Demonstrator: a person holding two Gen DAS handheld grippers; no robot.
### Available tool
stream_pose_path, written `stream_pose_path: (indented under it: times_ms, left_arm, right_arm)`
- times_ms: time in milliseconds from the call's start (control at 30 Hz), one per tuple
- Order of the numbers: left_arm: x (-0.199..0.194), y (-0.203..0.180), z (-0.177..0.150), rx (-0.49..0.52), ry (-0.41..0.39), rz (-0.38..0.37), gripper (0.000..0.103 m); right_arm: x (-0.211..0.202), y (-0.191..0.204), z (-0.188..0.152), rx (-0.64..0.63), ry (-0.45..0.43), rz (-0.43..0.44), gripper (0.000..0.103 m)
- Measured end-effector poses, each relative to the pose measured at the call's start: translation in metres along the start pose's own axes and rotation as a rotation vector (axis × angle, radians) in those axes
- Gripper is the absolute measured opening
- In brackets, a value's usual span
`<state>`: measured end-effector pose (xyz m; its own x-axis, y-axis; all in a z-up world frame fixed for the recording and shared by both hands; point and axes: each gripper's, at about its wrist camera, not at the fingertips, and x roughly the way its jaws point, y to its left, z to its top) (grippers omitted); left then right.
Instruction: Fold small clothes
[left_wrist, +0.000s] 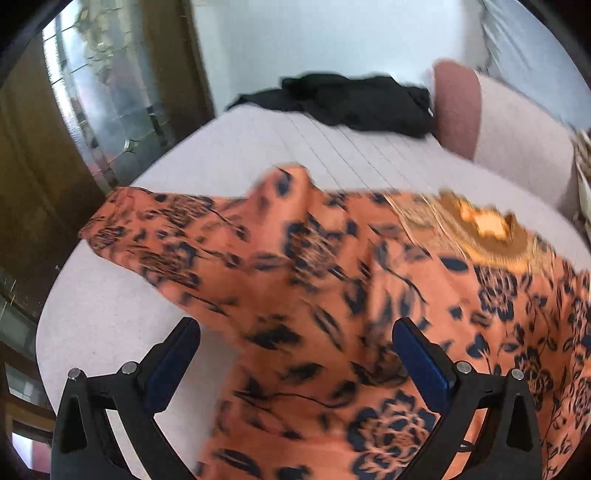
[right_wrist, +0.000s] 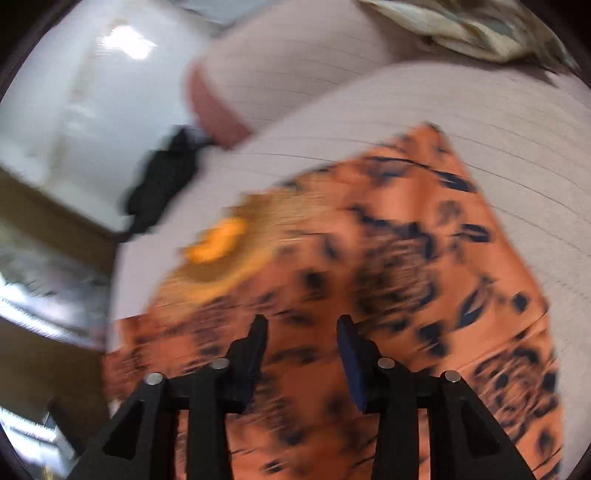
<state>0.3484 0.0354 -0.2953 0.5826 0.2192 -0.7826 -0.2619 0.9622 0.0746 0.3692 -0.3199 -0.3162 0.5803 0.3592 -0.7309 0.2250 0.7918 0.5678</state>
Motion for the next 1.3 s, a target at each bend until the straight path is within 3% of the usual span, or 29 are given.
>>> stream_pose_path:
  times_ms: [67, 200, 333, 400, 500, 600, 733, 900, 1000, 1067, 1300]
  left_arm:
    - [-0.001, 0.022, 0.004, -0.039, -0.014, 0.015, 0.103]
    - [0.006, 0.053, 0.005, -0.107, -0.004, 0.057, 0.103]
    - [0.009, 0.049, 0.004, -0.052, -0.034, 0.127, 0.103]
    - [0.01, 0.044, 0.004, -0.017, -0.037, 0.136, 0.103]
    - [0.001, 0.042, 0.007, -0.014, -0.078, 0.118, 0.103]
    - [-0.01, 0.042, 0.009, -0.012, -0.123, 0.116, 0.103]
    - [-0.018, 0.039, 0.009, -0.013, -0.149, 0.104, 0.103]
    - [-0.022, 0.041, 0.01, -0.013, -0.168, 0.106, 0.103]
    - [-0.023, 0.047, 0.011, -0.036, -0.172, 0.109, 0.103]
    - [-0.023, 0.052, 0.012, -0.052, -0.173, 0.108, 0.103]
    - [-0.025, 0.072, 0.012, -0.093, -0.185, 0.127, 0.103]
  right_arm:
    - [-0.009, 0.019, -0.016, -0.054, -0.009, 0.038, 0.068]
    - [0.002, 0.045, -0.044, -0.136, 0.044, 0.053, 0.068]
    - [0.033, 0.054, -0.06, -0.207, 0.096, -0.036, 0.064]
    - [0.052, 0.05, -0.061, -0.226, 0.144, -0.101, 0.056]
    - [0.052, 0.066, -0.066, -0.332, 0.117, -0.173, 0.055]
    - [0.036, 0.077, -0.067, -0.362, 0.042, -0.118, 0.053]
    - [0.03, 0.094, -0.063, -0.402, -0.05, -0.112, 0.053]
    - [0.068, 0.082, -0.067, -0.39, 0.079, -0.182, 0.054]
    - [0.064, 0.095, -0.071, -0.471, 0.054, -0.192, 0.053]
    - [0.063, 0.099, -0.073, -0.469, 0.037, -0.149, 0.053]
    - [0.057, 0.102, -0.074, -0.468, 0.016, -0.123, 0.053]
